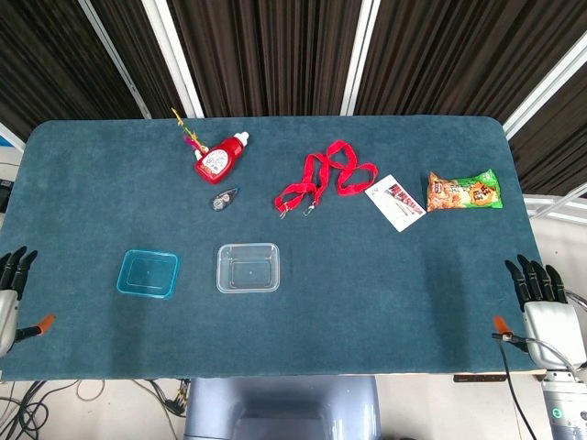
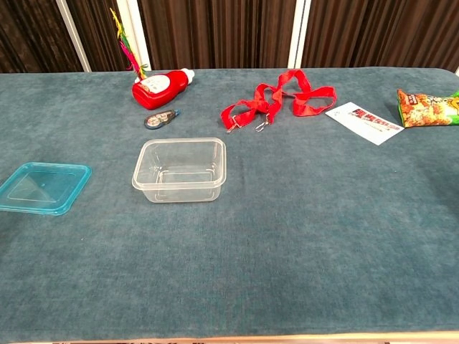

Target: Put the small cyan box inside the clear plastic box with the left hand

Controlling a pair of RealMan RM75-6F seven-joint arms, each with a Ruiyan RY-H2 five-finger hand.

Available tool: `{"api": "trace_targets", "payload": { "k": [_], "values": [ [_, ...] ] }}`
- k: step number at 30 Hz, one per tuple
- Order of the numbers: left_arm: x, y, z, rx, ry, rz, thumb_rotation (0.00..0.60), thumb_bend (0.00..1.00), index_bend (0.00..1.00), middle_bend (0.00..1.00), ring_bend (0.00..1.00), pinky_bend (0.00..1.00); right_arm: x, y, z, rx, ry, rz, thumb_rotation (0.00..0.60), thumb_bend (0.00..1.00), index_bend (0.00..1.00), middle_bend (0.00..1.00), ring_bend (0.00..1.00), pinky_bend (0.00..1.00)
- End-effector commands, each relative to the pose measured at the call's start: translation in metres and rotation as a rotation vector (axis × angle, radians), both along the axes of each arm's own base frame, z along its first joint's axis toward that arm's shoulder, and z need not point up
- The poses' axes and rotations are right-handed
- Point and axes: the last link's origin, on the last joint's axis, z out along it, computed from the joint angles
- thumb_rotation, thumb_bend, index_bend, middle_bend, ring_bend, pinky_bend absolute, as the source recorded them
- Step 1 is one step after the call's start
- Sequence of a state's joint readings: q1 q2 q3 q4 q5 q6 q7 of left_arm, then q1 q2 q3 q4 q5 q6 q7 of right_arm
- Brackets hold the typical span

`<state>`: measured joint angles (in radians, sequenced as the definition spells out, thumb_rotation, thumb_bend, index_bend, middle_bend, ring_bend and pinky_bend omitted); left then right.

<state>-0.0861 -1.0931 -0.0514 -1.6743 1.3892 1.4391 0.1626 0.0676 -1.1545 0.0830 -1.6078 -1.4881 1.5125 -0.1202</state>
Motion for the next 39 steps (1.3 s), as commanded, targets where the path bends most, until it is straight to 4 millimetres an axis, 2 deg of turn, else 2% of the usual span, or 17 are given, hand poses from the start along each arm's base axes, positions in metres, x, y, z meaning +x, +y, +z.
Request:
{"api": "trace_targets", "payload": {
  "k": [1, 10, 18, 22, 27, 39],
  "values": [
    [-0.001, 0.001, 0.0, -0.003, 0.0, 0.001, 0.6, 0.14, 0.0, 0.0, 0.0, 0.03, 0.0, 0.0, 0.0, 0.001, 0.0, 0.0, 0.6, 0.31, 0.04, 0.04, 0.04, 0.0],
    [0.001, 0.01, 0.001, -0.061, 0.041, -0.048, 0.6, 0.1, 0.0, 0.0, 0.0, 0.03, 0.0, 0.002, 0.0, -0.003, -0.004, -0.012, 0.6, 0.31, 0.04, 0.04, 0.04, 0.0],
    [0.016, 0.051, 0.003, -0.225, 0.184, -0.109, 0.6, 0.1, 0.0, 0.0, 0.0, 0.03, 0.001, 0.003, -0.001, -0.002, -0.007, -0.014, 0.6, 0.31, 0.04, 0.04, 0.04, 0.0],
    [0.017, 0.078, -0.009, -0.307, 0.163, -0.093, 0.6, 0.07, 0.0, 0.0, 0.0, 0.03, 0.002, 0.004, -0.002, 0.0, -0.003, -0.012, 0.6, 0.31, 0.04, 0.04, 0.04, 0.0],
    [0.013, 0.102, -0.024, -0.391, 0.165, -0.092, 0.6, 0.07, 0.0, 0.0, 0.0, 0.02, 0.001, 0.004, -0.002, 0.002, -0.003, -0.018, 0.6, 0.31, 0.04, 0.04, 0.04, 0.0],
    [0.002, 0.126, -0.062, -0.488, 0.121, -0.101, 0.6, 0.06, 0.0, 0.0, 0.0, 0.0, 0.0, 0.004, -0.002, 0.003, -0.004, -0.033, 0.6, 0.31, 0.04, 0.04, 0.04, 0.0]
  ]
}}
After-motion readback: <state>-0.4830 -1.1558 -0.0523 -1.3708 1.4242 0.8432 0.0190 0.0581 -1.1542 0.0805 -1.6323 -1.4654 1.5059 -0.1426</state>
